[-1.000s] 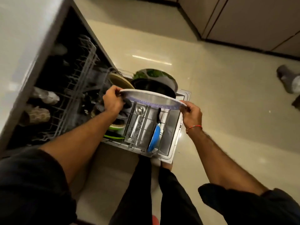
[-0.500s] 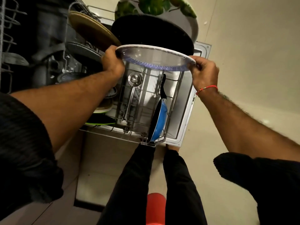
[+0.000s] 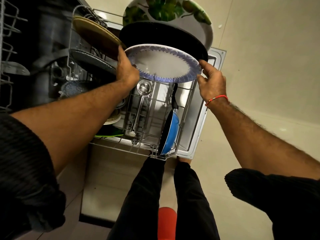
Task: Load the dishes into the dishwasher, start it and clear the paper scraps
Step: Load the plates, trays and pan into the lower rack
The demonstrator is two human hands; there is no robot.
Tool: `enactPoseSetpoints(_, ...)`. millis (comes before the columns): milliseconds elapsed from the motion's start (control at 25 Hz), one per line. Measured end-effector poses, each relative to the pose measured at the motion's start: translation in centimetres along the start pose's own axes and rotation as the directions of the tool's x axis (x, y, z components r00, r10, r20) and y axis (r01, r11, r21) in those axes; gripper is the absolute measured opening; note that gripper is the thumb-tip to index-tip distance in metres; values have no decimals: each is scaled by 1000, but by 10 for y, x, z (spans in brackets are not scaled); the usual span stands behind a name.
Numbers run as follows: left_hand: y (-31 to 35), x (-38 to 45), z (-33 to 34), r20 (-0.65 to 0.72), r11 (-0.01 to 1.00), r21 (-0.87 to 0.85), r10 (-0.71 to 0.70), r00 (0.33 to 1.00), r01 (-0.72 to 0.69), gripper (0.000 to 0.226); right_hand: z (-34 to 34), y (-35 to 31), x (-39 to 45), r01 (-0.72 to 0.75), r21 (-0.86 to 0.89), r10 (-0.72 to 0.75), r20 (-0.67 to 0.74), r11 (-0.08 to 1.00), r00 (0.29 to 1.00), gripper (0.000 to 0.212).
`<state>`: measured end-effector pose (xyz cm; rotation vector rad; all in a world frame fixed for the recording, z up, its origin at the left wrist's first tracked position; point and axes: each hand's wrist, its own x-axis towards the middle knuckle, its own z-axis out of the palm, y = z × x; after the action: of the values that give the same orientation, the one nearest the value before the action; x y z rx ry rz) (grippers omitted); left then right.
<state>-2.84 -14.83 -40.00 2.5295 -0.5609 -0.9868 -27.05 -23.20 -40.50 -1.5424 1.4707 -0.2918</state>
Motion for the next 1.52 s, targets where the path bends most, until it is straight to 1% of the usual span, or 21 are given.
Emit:
enactPoseSetpoints(80, -5, -5, 4, 12, 999, -13, 35, 999, -34, 86, 0, 2, 0, 7, -16, -7, 42, 1000, 999, 62)
enactPoseSetpoints(120, -8, -9, 6, 16, 999, -22, 30, 999, -30, 86, 1, 3, -1, 19, -6, -18, 62, 1000, 998, 66)
enactPoseSetpoints(200, -14, -20, 9, 17, 998, -53, 38, 999, -37, 88, 3, 6, -5, 49, 15, -50, 90, 999, 995, 70)
enactPoseSetpoints(320, -25, -41, 12, 8, 987, -121, 107, 994, -105, 86, 3, 7, -14, 97, -7, -96, 95, 995, 991, 75)
enactPoseSetpoints(520, -46, -86, 16, -67, 962, -212, 158, 985, -169, 74, 5, 13, -39, 148, -2, -147, 115, 989, 982, 77)
enactPoseSetpoints(640, -61, -115, 23, -95, 953, -238, 170, 981, -189, 74, 7, 14, -56, 174, -13, -170, 131, 985, 977, 73)
enactPoseSetpoints(720, -74, -132, 27, -122, 955, -235, 154, 980, -180, 76, 10, 14, -68, 205, -23, -198, 176, 979, 964, 71)
enactPoseSetpoints(840, -95, -159, 29, -175, 957, -250, 103, 979, -145, 76, 18, 9, -86, 244, -10, -231, 283, 970, 931, 71)
enactPoseSetpoints(960, -112, -195, 30, -222, 939, -321, 53, 974, -124, 74, 21, 3, -105, 249, 0, -233, 353, 968, 906, 70)
enactPoseSetpoints(1160, -128, -248, 33, -243, 907, -418, -46, 969, -62, 72, 22, -2, -132, 316, -29, -274, 428, 948, 861, 66)
enactPoseSetpoints(1280, -132, -270, 42, -269, 906, -421, -83, 960, -39, 72, 22, 2, -143, 357, -67, -290, 456, 932, 841, 65)
enactPoseSetpoints(1360, -134, -286, 53, -268, 901, -434, -132, 954, 3, 69, 15, 7, -148, 366, -65, -294, 475, 928, 829, 64)
enactPoseSetpoints(1520, -132, -307, 88, -314, 892, -451, -179, 932, 19, 64, -14, 17, -131, 356, -130, -258, 472, 925, 843, 63)
